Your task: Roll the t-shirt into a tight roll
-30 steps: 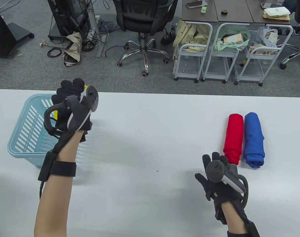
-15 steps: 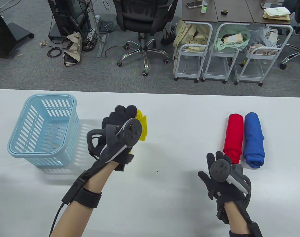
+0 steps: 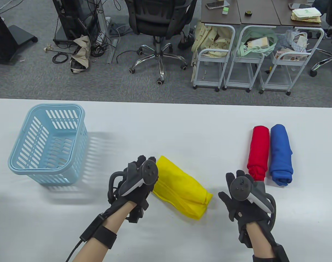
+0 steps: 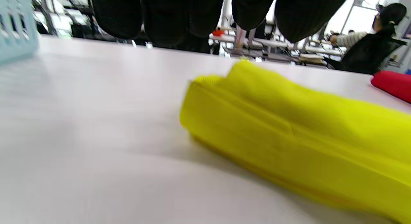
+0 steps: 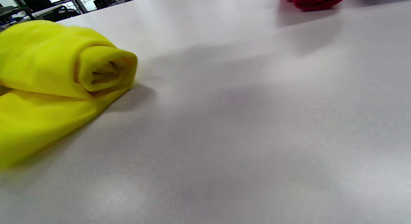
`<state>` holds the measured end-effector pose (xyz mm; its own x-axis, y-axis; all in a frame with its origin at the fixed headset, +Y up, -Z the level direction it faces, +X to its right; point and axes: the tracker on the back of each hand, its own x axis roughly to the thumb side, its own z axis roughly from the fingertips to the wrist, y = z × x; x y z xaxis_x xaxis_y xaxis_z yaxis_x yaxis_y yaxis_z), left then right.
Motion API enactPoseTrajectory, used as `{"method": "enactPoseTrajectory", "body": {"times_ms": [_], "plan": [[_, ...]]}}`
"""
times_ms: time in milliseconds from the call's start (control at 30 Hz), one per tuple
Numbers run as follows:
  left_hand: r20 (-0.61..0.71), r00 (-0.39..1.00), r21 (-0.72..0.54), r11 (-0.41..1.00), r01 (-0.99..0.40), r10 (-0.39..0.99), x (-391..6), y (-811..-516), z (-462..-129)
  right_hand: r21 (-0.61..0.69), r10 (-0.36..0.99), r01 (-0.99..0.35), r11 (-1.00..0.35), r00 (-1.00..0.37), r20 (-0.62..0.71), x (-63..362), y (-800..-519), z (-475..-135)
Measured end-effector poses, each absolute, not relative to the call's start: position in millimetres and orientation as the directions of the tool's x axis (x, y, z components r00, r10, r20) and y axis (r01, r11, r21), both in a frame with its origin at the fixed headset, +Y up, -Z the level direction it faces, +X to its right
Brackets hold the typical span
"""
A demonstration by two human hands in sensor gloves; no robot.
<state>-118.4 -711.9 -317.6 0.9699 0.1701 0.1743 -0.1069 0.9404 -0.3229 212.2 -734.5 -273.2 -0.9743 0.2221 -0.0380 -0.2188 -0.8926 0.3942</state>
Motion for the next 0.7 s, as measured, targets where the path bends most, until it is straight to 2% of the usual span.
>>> {"method": "enactPoseTrajectory", "body": {"times_ms": [67,133,167,233,333,400,433,567,600,633,700], "plan": [[0.213,0.961,-0.449,0.891,-0.062,0.174,-115,-736,-318,0.414,0.238,-0.209,-0.886,-0.971,0.021,197,-736,-271],[0.247,0.963,-0.464,0.886,0.016,0.111,-109,-751,-317,0.425,0.245,-0.189,-0.885,-0.966,0.08,183,-736,-268],[0.291,0.955,-0.433,0.898,0.074,0.062,-105,-755,-316,0.434,0.235,-0.152,-0.888,-0.961,0.145,169,-737,-266],[0.364,0.931,-0.352,0.93,0.105,0.033,-97,-757,-309,0.412,0.165,-0.068,-0.909,-0.965,0.203,151,-736,-263],[0.503,0.864,-0.309,0.93,0.197,-0.016,-83,-759,-296,0.39,0.072,0.025,-0.921,-0.97,0.231,134,-741,-266],[0.505,0.862,-0.293,0.931,0.22,-0.045,-79,-758,-292,0.416,0.042,0.058,-0.908,-0.973,0.227,129,-752,-270],[0.49,0.865,-0.258,0.931,0.258,-0.103,-78,-757,-291,0.438,0.034,0.074,-0.896,-0.972,0.233,128,-759,-272],[0.373,0.854,-0.071,0.906,0.417,-0.363,-85,-748,-288,0.387,0.059,0.033,-0.921,-0.973,0.222,128,-751,-274],[0.369,0.847,-0.041,0.904,0.426,-0.383,-85,-745,-286,0.382,0.089,0.0,-0.924,-0.973,0.214,129,-750,-274],[0.376,0.851,-0.02,0.915,0.402,-0.366,-86,-740,-281,0.392,0.144,-0.056,-0.918,-0.969,0.198,131,-749,-275],[0.459,0.869,-0.063,0.969,0.238,-0.184,-84,-733,-271,0.425,0.26,-0.177,-0.888,-0.955,0.145,138,-750,-278]]}}
